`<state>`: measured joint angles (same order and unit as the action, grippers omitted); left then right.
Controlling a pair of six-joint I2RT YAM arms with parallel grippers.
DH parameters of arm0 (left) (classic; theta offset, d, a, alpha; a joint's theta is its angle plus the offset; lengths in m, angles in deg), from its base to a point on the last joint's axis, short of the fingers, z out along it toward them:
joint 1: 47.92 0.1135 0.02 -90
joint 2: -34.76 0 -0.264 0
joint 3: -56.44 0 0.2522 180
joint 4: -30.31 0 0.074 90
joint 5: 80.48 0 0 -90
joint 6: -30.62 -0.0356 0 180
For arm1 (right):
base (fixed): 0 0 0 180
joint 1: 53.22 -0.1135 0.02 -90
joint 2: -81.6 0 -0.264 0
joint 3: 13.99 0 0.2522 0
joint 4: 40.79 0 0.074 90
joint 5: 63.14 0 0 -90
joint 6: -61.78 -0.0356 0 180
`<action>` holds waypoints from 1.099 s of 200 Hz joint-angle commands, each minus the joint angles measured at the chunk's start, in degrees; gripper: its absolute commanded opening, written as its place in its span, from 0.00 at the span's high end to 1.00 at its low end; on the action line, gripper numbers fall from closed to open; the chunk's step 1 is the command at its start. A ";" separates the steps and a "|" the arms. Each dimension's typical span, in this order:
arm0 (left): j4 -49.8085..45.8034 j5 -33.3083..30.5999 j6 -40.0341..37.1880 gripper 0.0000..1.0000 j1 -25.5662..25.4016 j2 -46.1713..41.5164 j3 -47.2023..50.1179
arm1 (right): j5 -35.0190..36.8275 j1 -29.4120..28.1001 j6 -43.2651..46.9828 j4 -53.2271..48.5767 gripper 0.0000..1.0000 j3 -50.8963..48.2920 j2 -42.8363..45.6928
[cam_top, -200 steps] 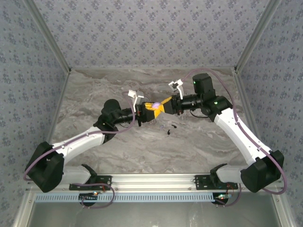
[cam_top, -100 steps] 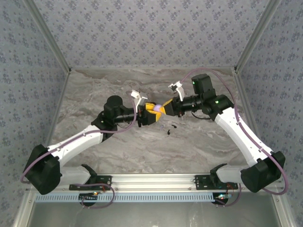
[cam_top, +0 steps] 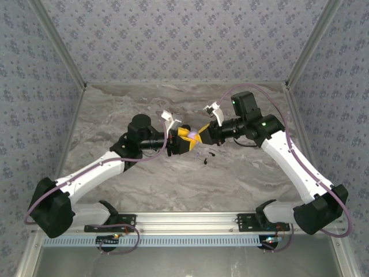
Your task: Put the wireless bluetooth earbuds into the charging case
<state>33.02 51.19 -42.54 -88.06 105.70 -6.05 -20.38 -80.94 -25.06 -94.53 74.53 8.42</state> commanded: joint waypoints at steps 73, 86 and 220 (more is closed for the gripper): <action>-6.14 2.10 -3.80 0.55 -0.16 1.48 -4.36 | 1.45 -0.93 3.93 -5.80 0.79 3.72 -0.49; -6.62 2.39 -3.99 0.55 -0.17 1.73 -4.61 | 1.45 -1.01 4.13 -6.01 0.79 3.86 -0.51; -5.59 4.89 -4.71 0.89 -0.15 2.73 -4.32 | 2.22 -0.35 2.91 -5.27 0.80 4.00 -0.81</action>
<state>26.13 55.43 -46.50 -88.06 108.08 -9.42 -17.39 -81.49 -21.28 -100.06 76.44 7.87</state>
